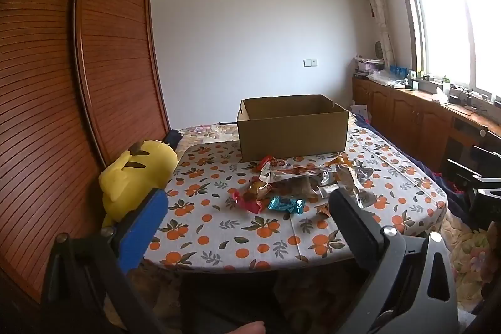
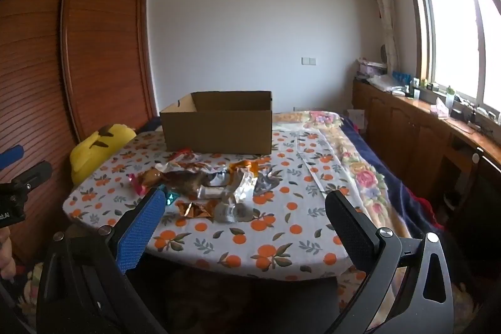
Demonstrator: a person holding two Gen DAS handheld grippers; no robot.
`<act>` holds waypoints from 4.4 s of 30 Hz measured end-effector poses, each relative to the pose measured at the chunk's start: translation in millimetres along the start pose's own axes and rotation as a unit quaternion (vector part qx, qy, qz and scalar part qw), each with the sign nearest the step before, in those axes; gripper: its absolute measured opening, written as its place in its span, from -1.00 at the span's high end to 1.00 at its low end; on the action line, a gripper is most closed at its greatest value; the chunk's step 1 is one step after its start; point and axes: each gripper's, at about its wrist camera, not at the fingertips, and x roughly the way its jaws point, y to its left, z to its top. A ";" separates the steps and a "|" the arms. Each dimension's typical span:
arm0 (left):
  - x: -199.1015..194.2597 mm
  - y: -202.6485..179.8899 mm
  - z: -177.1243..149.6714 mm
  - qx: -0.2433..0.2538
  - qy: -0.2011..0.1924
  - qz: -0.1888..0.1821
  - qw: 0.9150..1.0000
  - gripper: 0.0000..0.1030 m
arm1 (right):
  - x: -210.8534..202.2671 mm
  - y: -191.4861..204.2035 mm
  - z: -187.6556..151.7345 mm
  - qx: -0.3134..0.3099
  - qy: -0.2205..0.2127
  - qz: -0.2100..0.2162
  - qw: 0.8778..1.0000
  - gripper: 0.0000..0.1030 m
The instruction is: Organize snacks
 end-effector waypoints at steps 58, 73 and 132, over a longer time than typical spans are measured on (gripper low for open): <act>-9.3 -0.4 8.5 -0.001 -0.007 -0.004 1.000 -1.00 | -1.2 -1.4 -0.7 0.001 -0.002 -0.001 1.000 -1.00; 8.4 -5.3 -2.4 0.002 0.013 -0.011 1.000 -1.00 | 7.4 -3.2 -7.8 -0.003 0.012 -0.002 1.000 -1.00; 292.3 -69.3 11.7 0.289 0.143 -0.198 0.926 -0.92 | 295.8 -10.4 -13.0 -0.051 0.233 0.093 0.967 -0.13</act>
